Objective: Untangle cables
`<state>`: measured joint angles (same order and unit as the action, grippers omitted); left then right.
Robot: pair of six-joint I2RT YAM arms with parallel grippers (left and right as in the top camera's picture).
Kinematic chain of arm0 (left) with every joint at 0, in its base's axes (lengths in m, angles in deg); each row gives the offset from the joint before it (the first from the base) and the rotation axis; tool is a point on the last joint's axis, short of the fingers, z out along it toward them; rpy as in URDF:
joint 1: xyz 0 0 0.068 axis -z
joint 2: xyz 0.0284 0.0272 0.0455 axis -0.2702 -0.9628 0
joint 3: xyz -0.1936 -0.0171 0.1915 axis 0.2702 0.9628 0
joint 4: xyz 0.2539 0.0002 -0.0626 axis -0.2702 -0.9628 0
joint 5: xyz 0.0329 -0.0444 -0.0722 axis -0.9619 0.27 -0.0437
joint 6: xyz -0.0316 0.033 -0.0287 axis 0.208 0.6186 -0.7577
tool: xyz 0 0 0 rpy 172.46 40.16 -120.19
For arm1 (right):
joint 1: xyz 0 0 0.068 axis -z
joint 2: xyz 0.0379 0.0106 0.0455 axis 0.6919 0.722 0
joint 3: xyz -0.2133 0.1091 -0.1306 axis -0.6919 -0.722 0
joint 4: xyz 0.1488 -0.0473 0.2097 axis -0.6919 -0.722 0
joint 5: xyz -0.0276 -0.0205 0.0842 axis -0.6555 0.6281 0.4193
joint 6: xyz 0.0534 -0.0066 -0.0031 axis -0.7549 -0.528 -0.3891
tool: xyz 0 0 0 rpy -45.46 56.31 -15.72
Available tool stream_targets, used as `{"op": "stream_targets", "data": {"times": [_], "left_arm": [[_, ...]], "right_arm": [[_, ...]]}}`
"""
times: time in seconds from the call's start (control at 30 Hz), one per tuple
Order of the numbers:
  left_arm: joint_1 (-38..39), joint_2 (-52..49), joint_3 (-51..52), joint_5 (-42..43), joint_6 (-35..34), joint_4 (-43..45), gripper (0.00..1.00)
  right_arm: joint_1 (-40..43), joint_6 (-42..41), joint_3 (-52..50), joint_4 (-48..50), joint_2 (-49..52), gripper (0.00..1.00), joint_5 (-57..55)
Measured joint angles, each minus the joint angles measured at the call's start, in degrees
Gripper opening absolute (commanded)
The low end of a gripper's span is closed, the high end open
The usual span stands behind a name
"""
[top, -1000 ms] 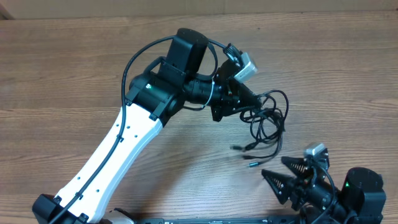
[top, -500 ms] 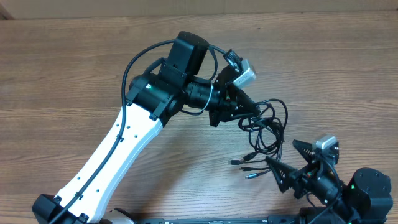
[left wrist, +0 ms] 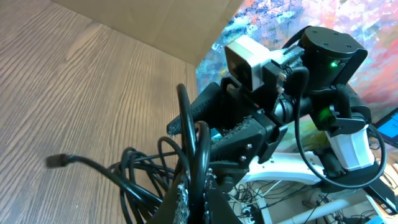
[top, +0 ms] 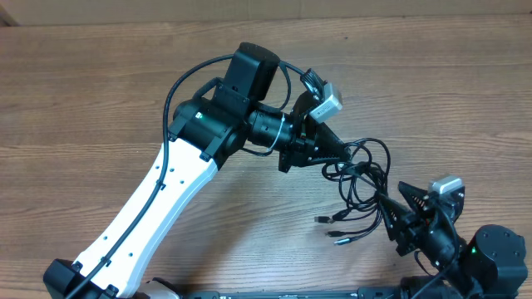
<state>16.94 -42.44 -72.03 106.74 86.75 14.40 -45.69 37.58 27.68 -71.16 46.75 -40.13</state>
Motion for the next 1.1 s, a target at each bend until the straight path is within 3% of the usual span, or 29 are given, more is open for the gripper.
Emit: {"op": "stream_targets", "data": {"times": [0.13,0.23,0.53,1.1], "left_arm": [[0.0,0.0,0.0,0.0,0.0,0.2,0.04],[0.0,0.0,0.0,0.0,0.2,0.8,0.04],[0.0,0.0,0.0,-2.6,-0.5,1.6,0.04],[0.0,0.0,0.0,-17.4,-13.8,4.5,0.04]], "right_arm": [[0.0,0.2,0.0,0.0,0.0,0.22,2.0],[0.0,0.2,0.0,-0.2,0.0,0.13,3.6],[0.0,-0.1,0.0,-3.4,0.0,0.07,6.5],[0.0,-0.1,0.0,-7.9,0.0,0.06,6.8]]}}
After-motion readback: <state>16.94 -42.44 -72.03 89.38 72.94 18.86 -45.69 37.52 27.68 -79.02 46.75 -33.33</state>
